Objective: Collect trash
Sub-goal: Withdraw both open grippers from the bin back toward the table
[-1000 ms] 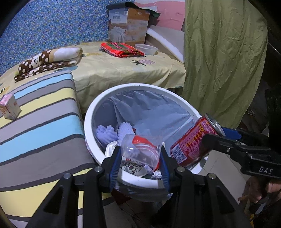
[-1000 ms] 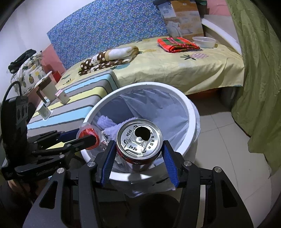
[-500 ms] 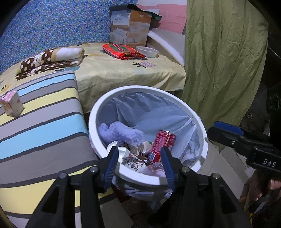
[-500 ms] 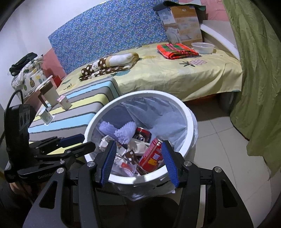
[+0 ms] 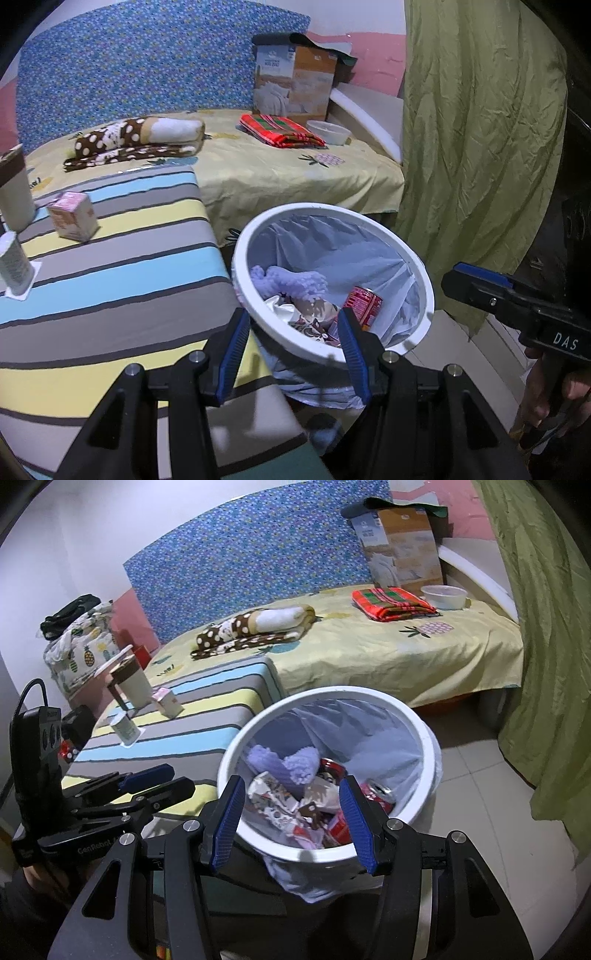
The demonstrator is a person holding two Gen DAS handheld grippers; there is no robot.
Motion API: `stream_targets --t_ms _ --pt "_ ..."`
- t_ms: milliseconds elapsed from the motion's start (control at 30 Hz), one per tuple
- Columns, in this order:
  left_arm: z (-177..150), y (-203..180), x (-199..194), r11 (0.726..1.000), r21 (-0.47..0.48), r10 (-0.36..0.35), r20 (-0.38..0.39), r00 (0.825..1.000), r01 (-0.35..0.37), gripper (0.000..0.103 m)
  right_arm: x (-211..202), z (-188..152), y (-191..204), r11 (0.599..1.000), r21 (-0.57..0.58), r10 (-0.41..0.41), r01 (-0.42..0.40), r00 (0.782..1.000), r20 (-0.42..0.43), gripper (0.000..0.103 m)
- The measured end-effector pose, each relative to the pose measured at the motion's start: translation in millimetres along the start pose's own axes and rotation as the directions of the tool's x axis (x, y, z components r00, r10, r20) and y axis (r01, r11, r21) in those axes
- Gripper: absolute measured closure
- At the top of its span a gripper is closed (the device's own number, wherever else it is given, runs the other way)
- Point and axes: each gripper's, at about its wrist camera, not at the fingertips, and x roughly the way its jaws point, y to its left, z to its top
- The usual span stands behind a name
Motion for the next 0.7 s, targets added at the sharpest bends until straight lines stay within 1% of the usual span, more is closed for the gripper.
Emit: stream_targets --t_ms 300,500,700 --pt "-9 19 -30 0.997 -0.048 0.066 0.044 0.997 -0.064 0.052 6 -3 28 0.997 -0.058 0.04 -0.04 0.999 -0.011 0.048" --pt "-18 37 -49 0.99 -0.084 0.119 0.063 0.991 -0.113 0.052 13 -4 44 0.994 -0.088 0.06 -0.062 0.998 -0.027 0.048" --pt "-25 56 -63 0.98 -0.122 0.166 0.075 0.983 -0.156 0.052 16 -4 61 0.988 -0.123 0.092 -0.094 0.996 -0.022 0.048"
